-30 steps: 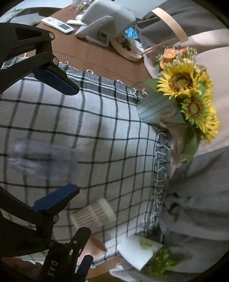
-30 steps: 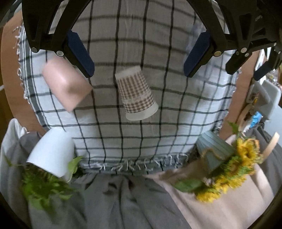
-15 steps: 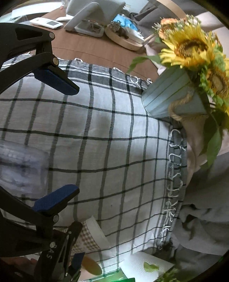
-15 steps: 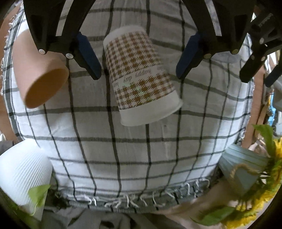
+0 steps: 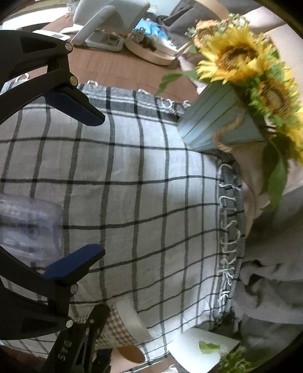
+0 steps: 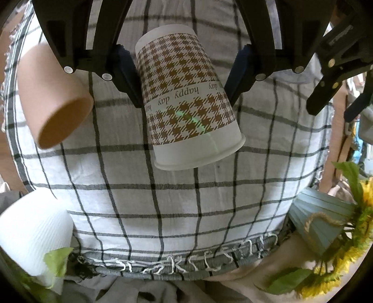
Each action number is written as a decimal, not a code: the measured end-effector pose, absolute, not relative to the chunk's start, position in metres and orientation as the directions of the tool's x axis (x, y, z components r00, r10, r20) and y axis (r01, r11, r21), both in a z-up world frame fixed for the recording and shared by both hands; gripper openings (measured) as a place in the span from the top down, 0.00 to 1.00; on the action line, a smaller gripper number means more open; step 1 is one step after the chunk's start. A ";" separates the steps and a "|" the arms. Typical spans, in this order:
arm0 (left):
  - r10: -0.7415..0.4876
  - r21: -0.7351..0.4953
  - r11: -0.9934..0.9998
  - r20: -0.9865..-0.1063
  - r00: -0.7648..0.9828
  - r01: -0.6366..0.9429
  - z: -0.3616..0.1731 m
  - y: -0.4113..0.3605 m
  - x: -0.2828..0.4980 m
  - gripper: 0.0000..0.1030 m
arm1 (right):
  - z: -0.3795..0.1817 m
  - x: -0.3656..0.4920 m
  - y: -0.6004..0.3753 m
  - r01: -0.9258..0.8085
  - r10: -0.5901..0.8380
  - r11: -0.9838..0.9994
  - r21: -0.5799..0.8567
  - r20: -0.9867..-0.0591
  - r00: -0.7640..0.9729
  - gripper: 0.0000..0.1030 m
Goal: Flip cup upside down
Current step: 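Close the right gripper around the paper cup's body and lift it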
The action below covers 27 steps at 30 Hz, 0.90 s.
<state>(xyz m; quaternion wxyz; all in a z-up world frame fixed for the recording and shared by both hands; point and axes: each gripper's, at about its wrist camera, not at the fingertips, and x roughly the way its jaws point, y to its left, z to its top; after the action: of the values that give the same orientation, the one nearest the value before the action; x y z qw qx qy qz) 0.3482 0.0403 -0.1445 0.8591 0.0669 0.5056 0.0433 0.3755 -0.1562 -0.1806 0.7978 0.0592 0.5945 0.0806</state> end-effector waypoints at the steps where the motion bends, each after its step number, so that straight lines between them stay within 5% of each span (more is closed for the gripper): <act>1: 0.137 0.156 0.988 -0.860 0.492 -0.002 -0.142 0.041 0.345 0.00 | -0.176 0.372 -0.157 -0.050 0.200 0.980 0.194 -0.938 0.284 0.33; 14: 0.051 0.119 0.988 -0.857 0.513 0.102 -0.128 0.037 0.292 0.00 | -0.165 0.297 -0.186 0.134 0.226 0.953 0.273 -0.930 0.290 0.33; 27: 0.105 0.144 0.988 -0.877 0.468 0.048 -0.145 0.046 0.260 0.00 | -0.203 0.256 -0.183 0.193 0.257 0.935 0.299 -0.942 0.215 0.33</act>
<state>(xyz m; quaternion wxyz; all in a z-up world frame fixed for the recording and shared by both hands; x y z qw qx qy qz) 0.2597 0.0465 -0.1449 0.8536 0.0744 0.5153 0.0168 0.2555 -0.1830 -0.2025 0.7585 0.1797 0.6261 0.0210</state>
